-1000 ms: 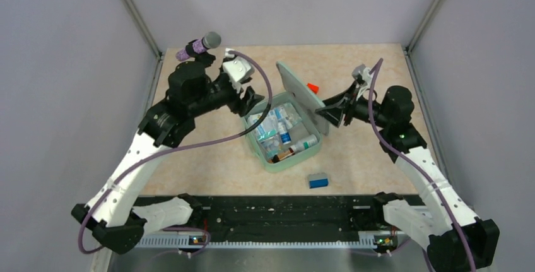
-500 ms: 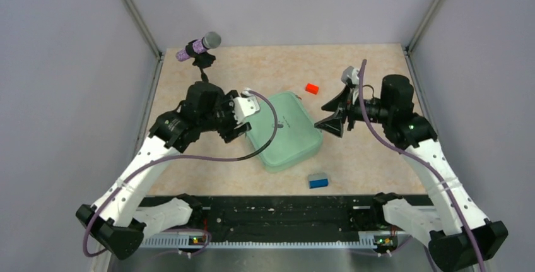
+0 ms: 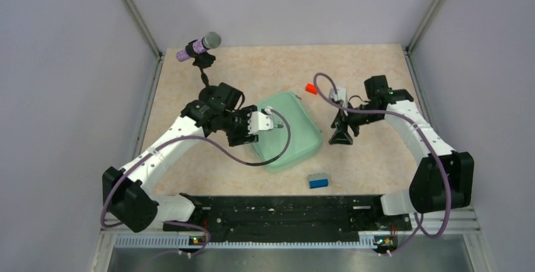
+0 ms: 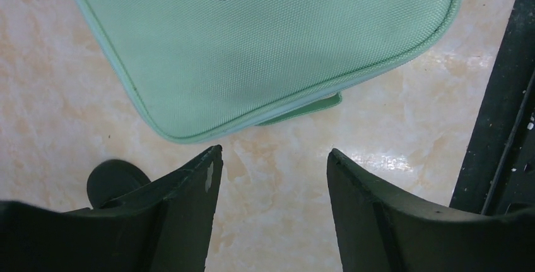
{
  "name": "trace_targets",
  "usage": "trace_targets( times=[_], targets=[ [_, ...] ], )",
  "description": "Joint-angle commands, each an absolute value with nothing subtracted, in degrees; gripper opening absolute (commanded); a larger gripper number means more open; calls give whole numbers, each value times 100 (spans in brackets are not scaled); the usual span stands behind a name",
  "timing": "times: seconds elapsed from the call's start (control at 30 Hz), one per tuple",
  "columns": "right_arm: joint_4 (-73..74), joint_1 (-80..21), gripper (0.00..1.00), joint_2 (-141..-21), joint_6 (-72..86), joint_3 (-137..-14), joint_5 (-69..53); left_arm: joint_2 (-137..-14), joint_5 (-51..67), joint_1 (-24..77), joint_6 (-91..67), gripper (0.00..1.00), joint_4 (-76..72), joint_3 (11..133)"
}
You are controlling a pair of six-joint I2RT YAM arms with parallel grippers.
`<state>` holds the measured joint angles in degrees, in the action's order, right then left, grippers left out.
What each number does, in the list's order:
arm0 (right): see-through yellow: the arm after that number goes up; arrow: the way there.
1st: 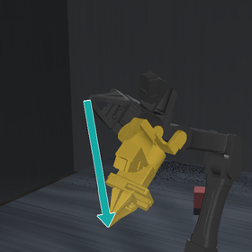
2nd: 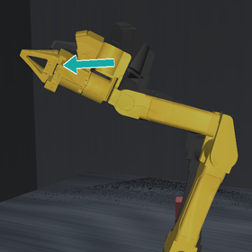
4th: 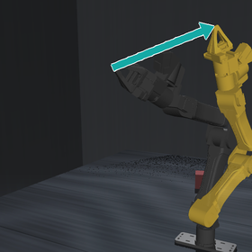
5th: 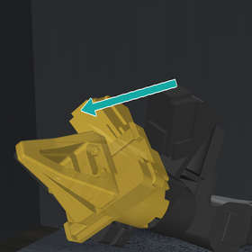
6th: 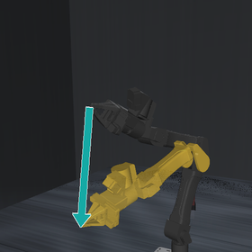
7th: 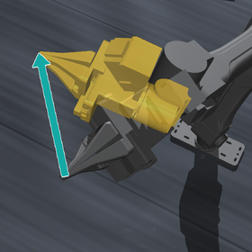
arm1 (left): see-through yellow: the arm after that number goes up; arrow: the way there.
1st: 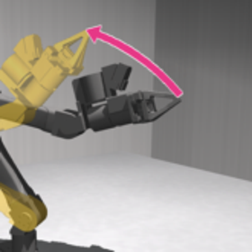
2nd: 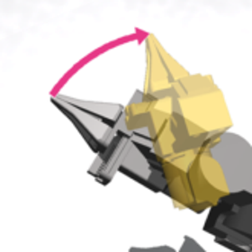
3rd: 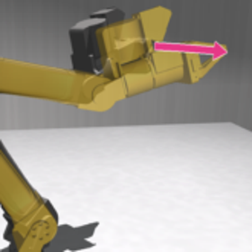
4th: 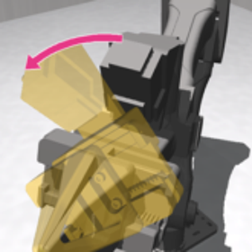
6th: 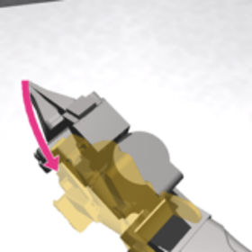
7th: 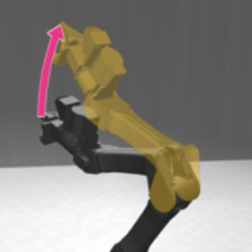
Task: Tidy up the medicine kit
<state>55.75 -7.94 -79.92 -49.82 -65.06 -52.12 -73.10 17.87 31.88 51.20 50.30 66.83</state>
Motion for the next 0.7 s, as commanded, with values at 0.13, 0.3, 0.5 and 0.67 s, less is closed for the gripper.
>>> trace_targets(
  times=[0.13,0.3,0.5,0.67],
  targets=[
    [5147,-769,67,-8074,-7933,-5489,-4912,-7634,2285,3567,6559,65,5086,6773],
    [4450,-767,65,-8455,-8295,-5304,-4967,-8012,2304,3658,7073,64,5131,6904],
    [4217,-765,65,-9051,-8665,-5449,-5007,-8534,2133,3978,7457,63,5320,7088],
    [4219,-764,65,-9386,-8769,-5660,-5183,-8815,1830,4105,7814,62,5387,7100]
  ],
)
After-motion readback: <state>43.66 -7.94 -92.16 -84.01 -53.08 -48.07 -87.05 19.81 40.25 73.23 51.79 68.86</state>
